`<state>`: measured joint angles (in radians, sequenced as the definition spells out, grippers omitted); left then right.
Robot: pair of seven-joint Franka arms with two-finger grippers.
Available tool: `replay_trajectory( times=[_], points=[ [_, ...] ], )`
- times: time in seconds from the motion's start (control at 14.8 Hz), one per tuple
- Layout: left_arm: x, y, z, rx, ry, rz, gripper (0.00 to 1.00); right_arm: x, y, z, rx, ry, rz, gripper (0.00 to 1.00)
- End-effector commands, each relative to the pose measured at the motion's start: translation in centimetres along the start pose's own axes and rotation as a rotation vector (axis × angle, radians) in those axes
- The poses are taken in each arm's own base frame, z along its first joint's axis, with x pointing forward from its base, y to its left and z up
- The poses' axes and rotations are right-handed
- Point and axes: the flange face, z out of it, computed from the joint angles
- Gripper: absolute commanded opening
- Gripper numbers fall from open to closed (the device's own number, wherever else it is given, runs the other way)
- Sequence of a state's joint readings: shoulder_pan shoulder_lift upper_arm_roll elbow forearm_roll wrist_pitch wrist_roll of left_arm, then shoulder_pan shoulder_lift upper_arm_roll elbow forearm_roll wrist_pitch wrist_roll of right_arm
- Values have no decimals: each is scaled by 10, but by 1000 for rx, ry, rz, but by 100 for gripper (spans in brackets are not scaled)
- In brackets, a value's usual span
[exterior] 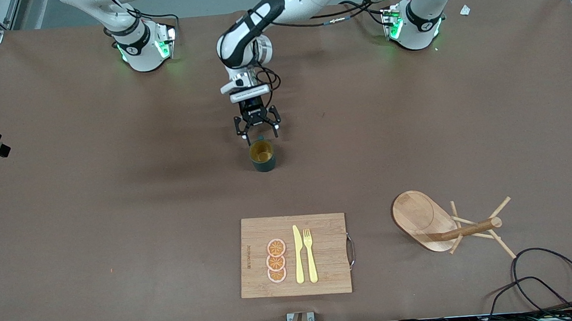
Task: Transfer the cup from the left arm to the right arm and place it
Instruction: 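Lower the teal mug onto the table and open the left gripper, then raise the left gripper away while the right gripper reaches the mug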
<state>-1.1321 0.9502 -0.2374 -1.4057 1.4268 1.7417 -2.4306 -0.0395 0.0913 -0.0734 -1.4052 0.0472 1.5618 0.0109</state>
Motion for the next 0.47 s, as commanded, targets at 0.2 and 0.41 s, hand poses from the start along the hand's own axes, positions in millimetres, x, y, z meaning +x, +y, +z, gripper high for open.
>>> replay_trajectory(
  times=[0.2,0.41],
  points=[
    [160,23,-50,102,-158,-98,100,0,1,-1,-7,-4,-6,100],
    [286,11,-22,169,-241,-126,100,0,0,0,-6,-6,-9,100]
  ],
)
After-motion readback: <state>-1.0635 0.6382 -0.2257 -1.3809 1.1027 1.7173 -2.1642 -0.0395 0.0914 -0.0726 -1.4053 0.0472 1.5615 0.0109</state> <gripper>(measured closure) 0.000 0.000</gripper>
